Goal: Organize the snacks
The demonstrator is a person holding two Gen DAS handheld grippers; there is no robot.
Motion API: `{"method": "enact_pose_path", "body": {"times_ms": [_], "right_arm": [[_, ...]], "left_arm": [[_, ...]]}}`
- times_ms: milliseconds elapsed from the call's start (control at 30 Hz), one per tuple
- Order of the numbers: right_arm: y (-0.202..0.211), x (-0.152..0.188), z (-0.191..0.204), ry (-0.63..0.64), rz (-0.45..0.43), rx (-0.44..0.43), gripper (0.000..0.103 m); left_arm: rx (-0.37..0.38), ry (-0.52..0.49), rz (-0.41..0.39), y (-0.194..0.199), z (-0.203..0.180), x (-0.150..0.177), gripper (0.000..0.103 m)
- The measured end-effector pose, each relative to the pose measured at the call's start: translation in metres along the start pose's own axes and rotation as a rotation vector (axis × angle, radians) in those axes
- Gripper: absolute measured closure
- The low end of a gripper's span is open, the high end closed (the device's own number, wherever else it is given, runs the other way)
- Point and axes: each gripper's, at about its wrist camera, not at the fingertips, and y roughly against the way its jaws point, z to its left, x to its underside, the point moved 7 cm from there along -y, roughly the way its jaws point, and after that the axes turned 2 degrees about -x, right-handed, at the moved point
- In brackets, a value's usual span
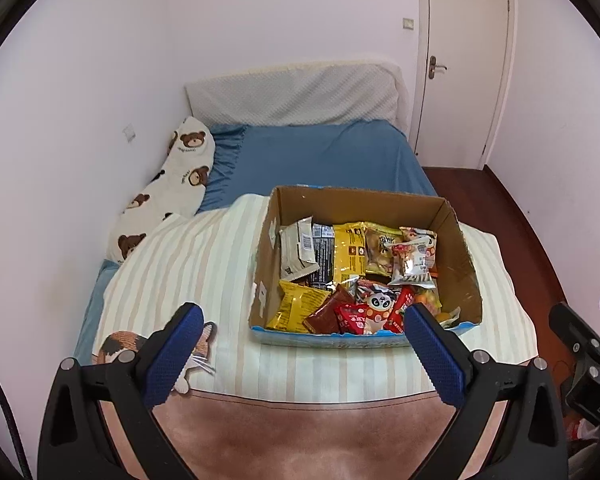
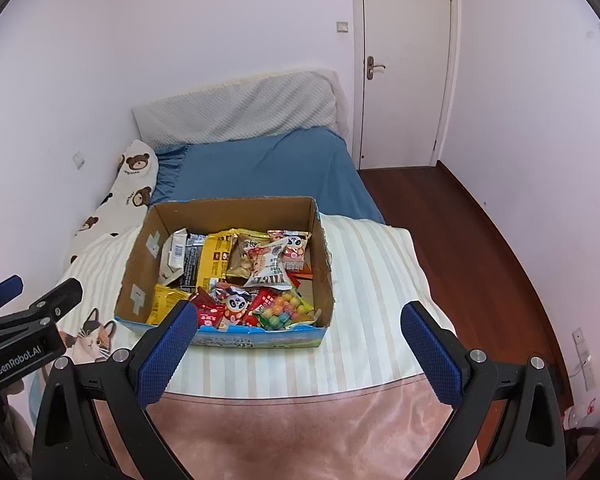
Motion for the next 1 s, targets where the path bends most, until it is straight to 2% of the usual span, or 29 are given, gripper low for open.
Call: {"method": "enact_pose_path", "body": {"times_ms": [333,1000], "right_arm": [[-0.032,0.002,-0.004,-0.019,0.043,0.007,0.000],[-0.043,0.002,-0.001,-0.010,0.057,0.012,0.000]], "left_arm": [[0.006,-0.036,0.047,-0.029,-0.010,0.002,0.000],[0.018,-0.059,0.046,-0.033,-0.015,0.003,0.000]]}}
